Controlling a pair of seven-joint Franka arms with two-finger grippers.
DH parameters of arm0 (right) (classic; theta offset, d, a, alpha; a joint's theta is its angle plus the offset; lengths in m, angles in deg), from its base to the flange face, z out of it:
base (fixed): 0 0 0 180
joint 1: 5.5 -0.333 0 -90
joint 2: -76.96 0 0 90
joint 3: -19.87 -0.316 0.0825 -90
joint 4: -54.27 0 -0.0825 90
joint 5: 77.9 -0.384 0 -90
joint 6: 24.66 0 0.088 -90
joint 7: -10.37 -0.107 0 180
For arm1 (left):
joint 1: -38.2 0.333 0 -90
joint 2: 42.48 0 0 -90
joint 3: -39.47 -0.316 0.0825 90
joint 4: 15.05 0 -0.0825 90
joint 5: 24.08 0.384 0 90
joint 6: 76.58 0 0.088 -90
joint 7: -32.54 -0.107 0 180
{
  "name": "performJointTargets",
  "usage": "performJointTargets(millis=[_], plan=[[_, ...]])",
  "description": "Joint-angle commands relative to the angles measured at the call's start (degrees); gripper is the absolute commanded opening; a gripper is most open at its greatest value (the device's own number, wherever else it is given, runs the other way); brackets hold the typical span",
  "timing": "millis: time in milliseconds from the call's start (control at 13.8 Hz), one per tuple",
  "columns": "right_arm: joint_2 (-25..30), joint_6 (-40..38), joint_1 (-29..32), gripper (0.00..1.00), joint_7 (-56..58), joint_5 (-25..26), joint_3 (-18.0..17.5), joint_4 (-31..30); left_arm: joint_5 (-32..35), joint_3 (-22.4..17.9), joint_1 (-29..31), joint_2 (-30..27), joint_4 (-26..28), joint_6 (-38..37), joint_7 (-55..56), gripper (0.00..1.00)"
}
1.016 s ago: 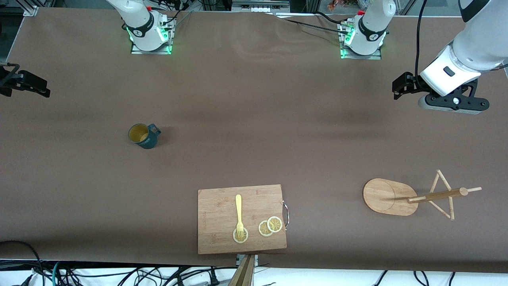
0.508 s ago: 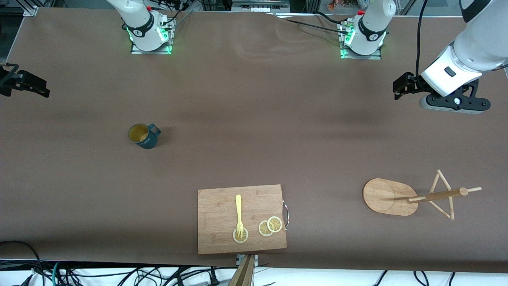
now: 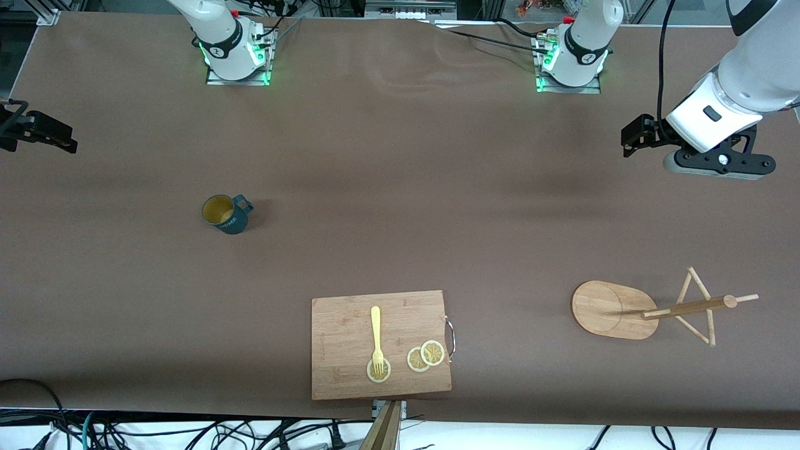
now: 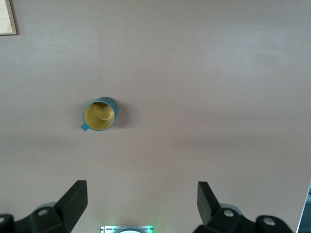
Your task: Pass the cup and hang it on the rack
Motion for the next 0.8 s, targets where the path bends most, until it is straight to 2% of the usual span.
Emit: performJointTargets(millis=[0, 435, 726], plan=[[-0.98, -0.49, 0.9, 1.0, -0.71, -1.1, -0.55, 1.5, 0.85, 0.44, 0.13, 0.44, -1.54, -1.27, 0.34, 1.0], [-5.72, 2.04, 0.73, 1.0, -0.88, -1.1, -0.64, 0.97, 0.76, 0.53, 0.13, 0.44, -1.54, -1.27, 0.25, 1.0], [-12.05, 3.63, 0.03, 1.0, -0.62, -1.1, -1.25, 1.15, 0.59, 0.62, 0.04, 0.44, -1.63, -1.19, 0.25, 1.0]])
